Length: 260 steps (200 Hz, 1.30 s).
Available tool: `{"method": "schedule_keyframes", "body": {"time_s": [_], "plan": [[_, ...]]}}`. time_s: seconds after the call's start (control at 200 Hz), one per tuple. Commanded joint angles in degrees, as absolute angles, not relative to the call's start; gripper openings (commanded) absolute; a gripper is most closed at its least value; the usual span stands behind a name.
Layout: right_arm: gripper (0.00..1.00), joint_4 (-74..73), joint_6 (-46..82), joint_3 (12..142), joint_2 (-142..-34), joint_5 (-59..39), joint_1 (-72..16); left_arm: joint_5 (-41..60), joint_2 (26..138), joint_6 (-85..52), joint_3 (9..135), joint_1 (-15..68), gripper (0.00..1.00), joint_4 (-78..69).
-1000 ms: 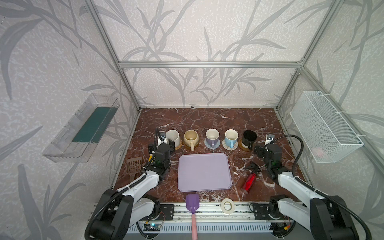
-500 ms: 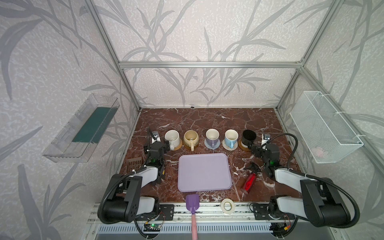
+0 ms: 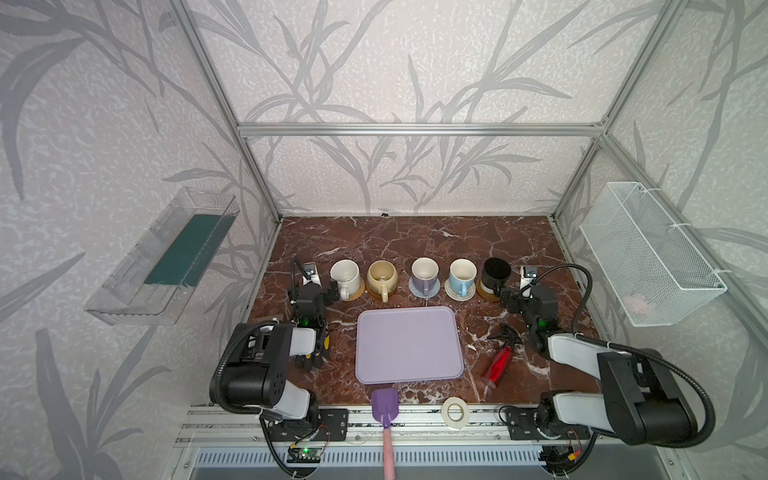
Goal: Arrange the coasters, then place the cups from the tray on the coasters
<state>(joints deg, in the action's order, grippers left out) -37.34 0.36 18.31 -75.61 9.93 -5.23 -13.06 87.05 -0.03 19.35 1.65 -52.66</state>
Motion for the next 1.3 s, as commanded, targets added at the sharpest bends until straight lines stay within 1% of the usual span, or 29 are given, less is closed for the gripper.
{"method": "schedule_keyframes", "body": {"time_s": [0.0,0.11,0.235,0.435,0.595,0.82,0.925,1.055,1.295], "plan": [[0.99,-39.66,0.50,20.70,-76.07,9.84,-5.02,-10.60,88.65,0.32,19.79,1.42,0.99,-56.95],[0.99,-39.42,0.53,21.26,-76.75,10.28,-5.02,-10.09,89.88,0.37,20.00,1.33,0.99,-57.58],[0.99,-45.29,0.09,20.41,-79.49,10.11,-5.11,-9.04,90.05,0.16,20.45,0.85,0.99,-56.91],[0.99,-47.68,0.44,21.42,-84.07,10.71,-5.08,-8.07,90.00,-0.41,20.97,0.13,0.99,-55.71],[0.99,-50.18,-0.82,21.97,-87.56,8.11,-5.15,-8.81,89.95,-0.85,21.26,0.00,0.99,-54.97],[0.99,-49.00,-1.08,22.23,-87.40,7.67,-5.14,-9.05,89.91,-1.23,21.60,-0.10,0.99,-54.36],[0.99,-53.31,-1.93,21.19,-89.02,6.68,-5.27,-9.26,89.91,-1.14,21.54,-0.10,0.99,-54.45],[0.99,-50.14,-2.06,22.05,-88.03,7.03,-5.45,-9.23,89.91,-1.14,21.49,-0.11,0.99,-54.51],[0.99,-50.34,-2.12,22.06,-88.23,7.30,-5.62,-9.23,89.91,-1.14,21.53,-0.14,0.99,-54.57]]}}
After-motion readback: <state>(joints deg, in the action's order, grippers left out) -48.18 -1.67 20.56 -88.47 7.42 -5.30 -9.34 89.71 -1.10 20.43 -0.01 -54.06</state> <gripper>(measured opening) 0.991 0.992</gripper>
